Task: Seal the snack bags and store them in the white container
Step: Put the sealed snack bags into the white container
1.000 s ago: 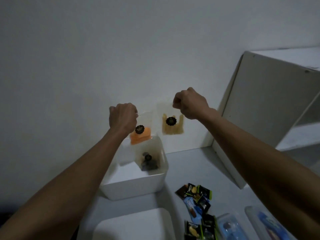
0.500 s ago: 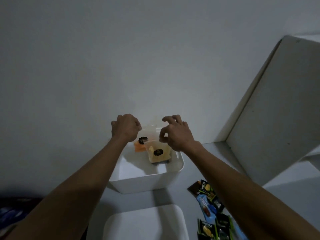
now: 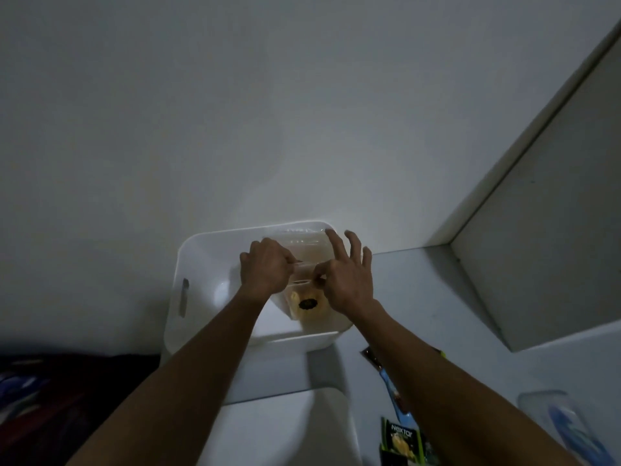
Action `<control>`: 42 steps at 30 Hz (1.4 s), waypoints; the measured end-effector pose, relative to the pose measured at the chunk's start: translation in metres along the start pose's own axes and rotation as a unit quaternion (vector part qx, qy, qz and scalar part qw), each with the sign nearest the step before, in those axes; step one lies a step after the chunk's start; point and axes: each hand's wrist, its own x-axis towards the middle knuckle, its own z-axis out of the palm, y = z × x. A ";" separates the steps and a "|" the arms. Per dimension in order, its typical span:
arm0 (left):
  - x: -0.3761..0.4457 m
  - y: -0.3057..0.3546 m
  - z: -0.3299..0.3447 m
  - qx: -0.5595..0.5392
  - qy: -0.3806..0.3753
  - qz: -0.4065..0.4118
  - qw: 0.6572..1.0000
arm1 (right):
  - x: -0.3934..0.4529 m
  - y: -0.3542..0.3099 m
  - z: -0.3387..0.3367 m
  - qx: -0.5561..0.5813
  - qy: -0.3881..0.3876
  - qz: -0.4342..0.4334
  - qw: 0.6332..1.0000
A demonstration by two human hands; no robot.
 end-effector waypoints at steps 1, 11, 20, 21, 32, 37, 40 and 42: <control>0.001 0.000 0.004 -0.002 0.000 -0.001 1.000 | 0.001 0.002 0.004 -0.001 0.000 0.004 1.000; 0.003 -0.003 0.023 -0.042 -0.020 -0.034 0.998 | 0.006 0.003 0.003 0.023 -0.021 0.015 0.999; -0.039 -0.007 -0.025 -0.092 0.039 -0.021 0.995 | -0.028 0.001 -0.029 0.053 0.016 0.038 0.998; -0.046 -0.006 -0.031 -0.098 0.047 -0.016 0.994 | -0.035 0.002 -0.037 0.064 0.019 0.043 0.997; -0.151 0.089 -0.051 -0.240 0.065 0.067 0.966 | -0.180 0.062 -0.130 0.222 0.099 0.140 0.960; -0.213 0.155 -0.018 -0.295 0.043 0.101 0.949 | -0.269 0.140 -0.152 0.227 0.112 0.180 0.950; -0.251 0.201 0.016 -0.295 0.038 0.118 0.947 | -0.323 0.199 -0.156 0.227 0.120 0.207 0.944; -0.278 0.233 0.044 -0.312 0.032 0.107 0.944 | -0.358 0.238 -0.154 0.239 0.119 0.224 0.937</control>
